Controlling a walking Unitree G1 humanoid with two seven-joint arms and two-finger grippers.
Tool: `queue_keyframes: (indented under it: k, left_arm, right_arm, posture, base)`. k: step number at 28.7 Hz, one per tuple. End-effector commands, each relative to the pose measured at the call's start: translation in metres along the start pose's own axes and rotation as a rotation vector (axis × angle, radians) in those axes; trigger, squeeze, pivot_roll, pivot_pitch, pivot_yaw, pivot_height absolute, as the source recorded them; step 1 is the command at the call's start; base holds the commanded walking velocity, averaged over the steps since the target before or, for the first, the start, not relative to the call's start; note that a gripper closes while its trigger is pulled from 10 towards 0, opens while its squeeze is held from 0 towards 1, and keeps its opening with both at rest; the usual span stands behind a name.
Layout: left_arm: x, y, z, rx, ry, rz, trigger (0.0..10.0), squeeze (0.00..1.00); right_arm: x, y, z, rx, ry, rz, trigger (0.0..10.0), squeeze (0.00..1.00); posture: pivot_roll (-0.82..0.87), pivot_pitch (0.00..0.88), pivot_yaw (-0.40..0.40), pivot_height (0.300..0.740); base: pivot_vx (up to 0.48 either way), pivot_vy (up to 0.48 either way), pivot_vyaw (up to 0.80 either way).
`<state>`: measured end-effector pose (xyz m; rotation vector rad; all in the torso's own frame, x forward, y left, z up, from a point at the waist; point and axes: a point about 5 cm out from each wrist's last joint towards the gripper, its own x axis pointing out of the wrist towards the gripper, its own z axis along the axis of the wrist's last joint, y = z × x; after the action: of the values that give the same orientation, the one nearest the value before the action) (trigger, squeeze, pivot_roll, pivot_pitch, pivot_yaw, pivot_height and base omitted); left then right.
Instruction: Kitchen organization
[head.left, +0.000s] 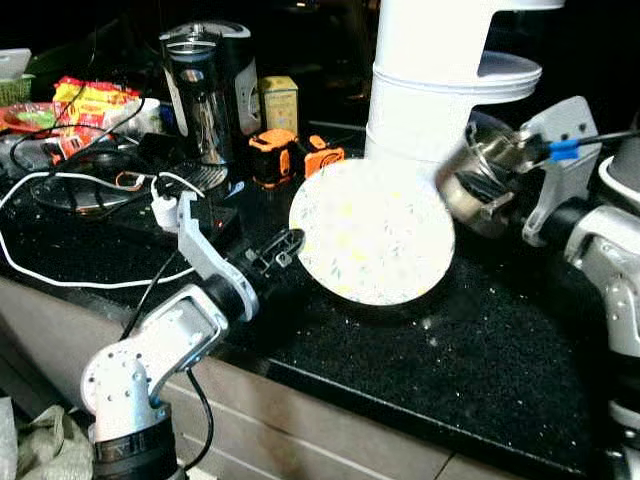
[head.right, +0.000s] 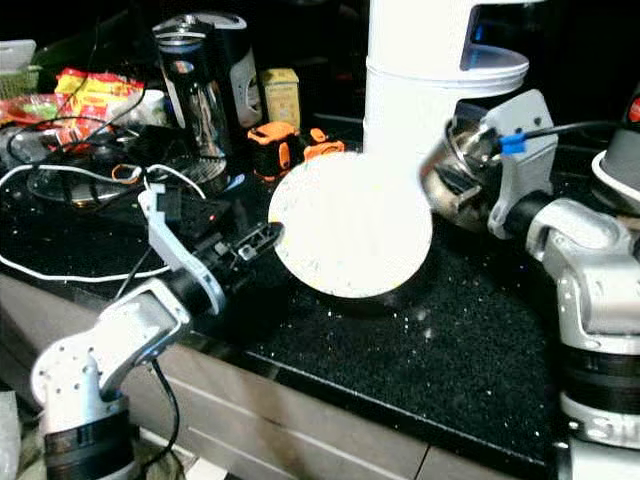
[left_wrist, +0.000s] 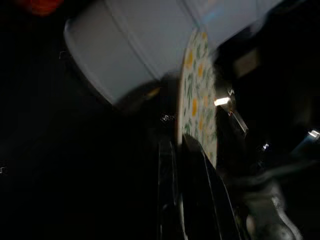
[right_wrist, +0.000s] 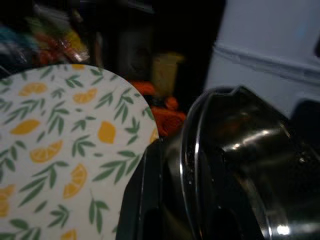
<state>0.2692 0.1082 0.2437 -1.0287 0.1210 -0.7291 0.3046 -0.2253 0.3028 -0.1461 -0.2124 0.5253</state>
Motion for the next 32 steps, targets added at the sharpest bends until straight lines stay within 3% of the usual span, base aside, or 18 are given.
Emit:
queue_keyframes:
  k: [1, 7, 9, 13, 19, 26, 32]
  left_arm:
    - [0.000, -0.011, 0.000, -0.001, -0.022, -0.091, 0.0, 0.00]
    - [-0.001, -0.014, 0.005, 0.019, -0.058, -0.115, 0.0, 0.00]
    - [-0.002, -0.012, 0.007, 0.036, -0.070, -0.099, 0.0, 0.00]
    - [-0.002, -0.013, 0.006, 0.032, -0.070, -0.108, 0.0, 0.00]
    - [-0.003, -0.018, 0.009, 0.019, -0.099, -0.152, 0.0, 0.00]
    - [-0.003, -0.015, 0.014, 0.025, -0.139, -0.126, 0.0, 0.00]
    - [-0.015, -0.005, 0.040, 0.071, -0.260, -0.042, 0.0, 0.00]
  right_arm:
    - [-0.004, 0.008, 0.004, 0.039, -0.089, 0.067, 10.0, 0.00]
    - [-0.011, -0.006, -0.002, 0.072, -0.099, -0.011, 10.0, 0.00]
    - [-0.017, -0.024, -0.014, 0.058, -0.025, -0.157, 10.0, 0.00]
    - [-0.020, -0.029, -0.017, 0.036, 0.002, -0.191, 10.0, 0.00]
    - [-0.023, -0.032, -0.025, -0.071, 0.108, -0.218, 10.0, 0.00]
    - [-0.021, -0.031, -0.027, -0.067, 0.111, -0.219, 10.0, 0.00]
    - [-0.030, -0.026, -0.020, -0.020, 0.032, -0.046, 10.0, 0.00]
  posture:
    - [0.01, 0.000, 0.013, 0.740]
    - [0.00, 0.000, 0.014, 0.740]
    - [0.00, 0.000, 0.016, 0.740]
    - [0.00, 0.000, 0.018, 0.740]
    - [0.00, 0.000, 0.019, 0.740]
    - [0.00, 0.000, 0.016, 0.740]
    - [0.01, 0.000, 0.008, 0.740]
  base:
    - [0.000, 0.000, 0.00]
    - [0.000, 0.000, 0.00]
    - [0.000, 0.000, 0.00]
    - [0.000, 0.000, 0.00]
    - [0.000, 0.000, 0.00]
    - [0.000, 0.000, 0.00]
    - [0.000, 0.000, 0.00]
